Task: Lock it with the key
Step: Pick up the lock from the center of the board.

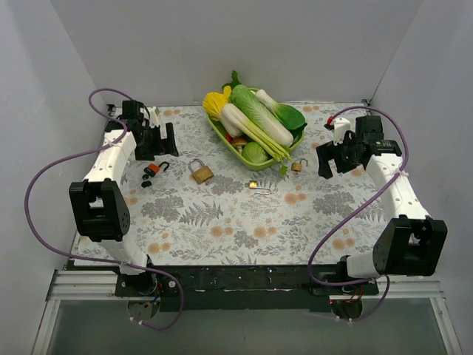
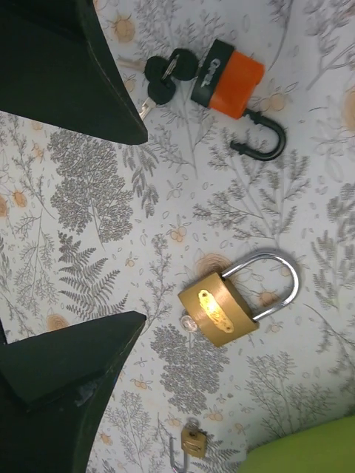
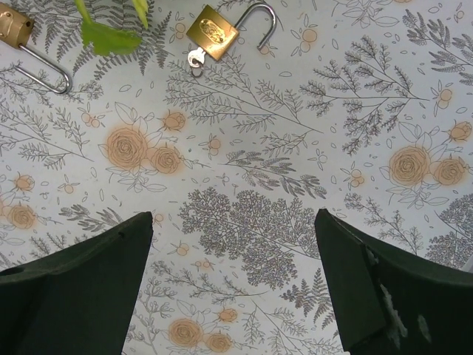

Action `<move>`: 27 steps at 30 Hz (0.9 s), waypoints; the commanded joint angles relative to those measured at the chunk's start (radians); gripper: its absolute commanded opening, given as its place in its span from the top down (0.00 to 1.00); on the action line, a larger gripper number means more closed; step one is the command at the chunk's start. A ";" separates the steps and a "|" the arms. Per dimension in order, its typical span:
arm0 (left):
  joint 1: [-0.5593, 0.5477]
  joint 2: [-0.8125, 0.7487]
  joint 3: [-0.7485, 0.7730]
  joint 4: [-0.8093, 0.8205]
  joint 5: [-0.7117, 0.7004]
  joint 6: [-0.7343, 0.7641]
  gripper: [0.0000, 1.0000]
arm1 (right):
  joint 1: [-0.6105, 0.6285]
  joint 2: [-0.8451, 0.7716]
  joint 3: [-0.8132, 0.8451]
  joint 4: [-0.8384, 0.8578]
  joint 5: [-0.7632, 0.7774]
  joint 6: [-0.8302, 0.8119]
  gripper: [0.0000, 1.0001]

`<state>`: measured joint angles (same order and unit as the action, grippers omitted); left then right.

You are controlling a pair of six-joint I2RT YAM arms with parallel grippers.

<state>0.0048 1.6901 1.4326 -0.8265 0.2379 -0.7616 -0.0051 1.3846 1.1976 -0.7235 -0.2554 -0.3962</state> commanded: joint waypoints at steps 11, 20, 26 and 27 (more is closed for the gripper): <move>0.142 0.305 0.414 -0.195 0.049 0.317 0.02 | 0.004 0.010 0.074 -0.028 -0.131 0.007 0.02; 0.187 0.447 0.496 -0.178 -0.018 0.514 0.02 | 0.004 0.034 0.100 -0.079 -0.151 -0.004 0.02; 0.187 0.485 0.480 -0.189 -0.015 0.599 0.02 | 0.004 0.034 0.102 -0.074 -0.124 -0.001 0.02; 0.185 0.485 0.468 -0.186 -0.018 0.604 0.02 | 0.004 0.036 0.103 -0.074 -0.120 -0.001 0.02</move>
<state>0.1940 2.1792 1.8973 -1.0168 0.2314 -0.2432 -0.0051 1.4143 1.2591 -0.7872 -0.3759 -0.3931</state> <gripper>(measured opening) 0.981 0.981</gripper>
